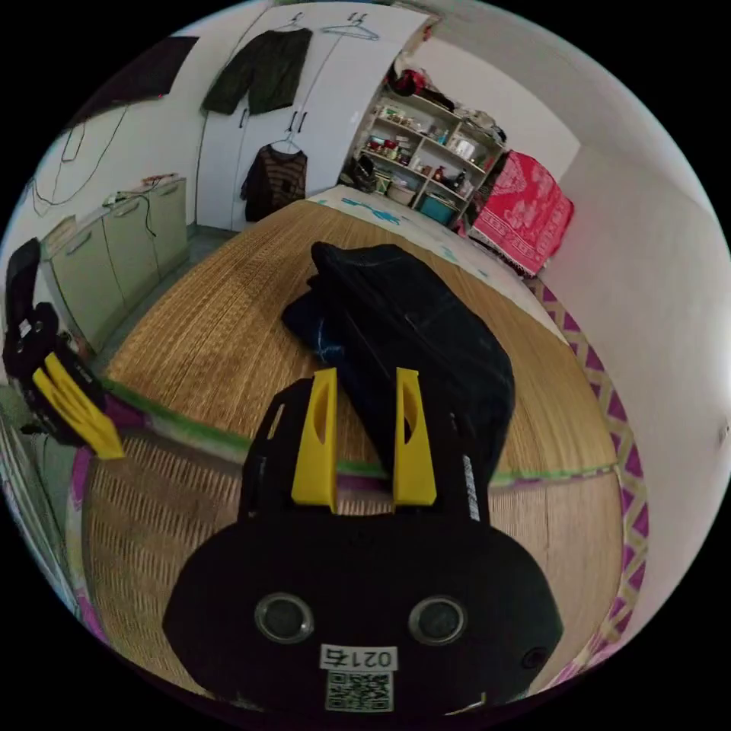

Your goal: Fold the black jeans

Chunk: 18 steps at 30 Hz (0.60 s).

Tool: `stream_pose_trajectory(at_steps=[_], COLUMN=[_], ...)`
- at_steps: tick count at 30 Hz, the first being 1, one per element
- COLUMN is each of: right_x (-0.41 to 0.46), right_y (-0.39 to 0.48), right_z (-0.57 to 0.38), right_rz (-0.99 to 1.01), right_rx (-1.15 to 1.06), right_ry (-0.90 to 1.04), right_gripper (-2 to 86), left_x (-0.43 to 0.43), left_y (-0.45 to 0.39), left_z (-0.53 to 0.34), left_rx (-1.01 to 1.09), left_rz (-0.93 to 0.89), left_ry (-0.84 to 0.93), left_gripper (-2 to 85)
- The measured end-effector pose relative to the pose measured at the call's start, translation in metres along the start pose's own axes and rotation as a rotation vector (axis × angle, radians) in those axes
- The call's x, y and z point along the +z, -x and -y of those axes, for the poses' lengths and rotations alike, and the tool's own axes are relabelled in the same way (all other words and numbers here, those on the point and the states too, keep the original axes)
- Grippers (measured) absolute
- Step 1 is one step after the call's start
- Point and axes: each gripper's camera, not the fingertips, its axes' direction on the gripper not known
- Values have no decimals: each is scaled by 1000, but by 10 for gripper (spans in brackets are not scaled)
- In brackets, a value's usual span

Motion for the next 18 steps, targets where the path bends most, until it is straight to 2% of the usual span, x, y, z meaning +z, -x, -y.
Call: stream_pose_trajectory(at_steps=[6, 10, 12, 18], right_x=[71, 98, 97, 42], right_y=[36, 52, 43, -19], right_z=[84, 103, 108, 103], right_rz=[-34, -121, -103, 66], right_rx=[-150, -208, -135, 193], right_ry=[27, 69, 50, -88], right_gripper=[141, 116, 83, 69], left_x=[-25, -41, -48, -71], left_y=[32, 50, 56, 74], left_z=[-26, -39, -44, -54], left_rx=[-4, -34, -46, -95], left_rz=[26, -3, -4, -25], left_ry=[0, 4, 1, -23], left_gripper=[-9, -10, -10, -9])
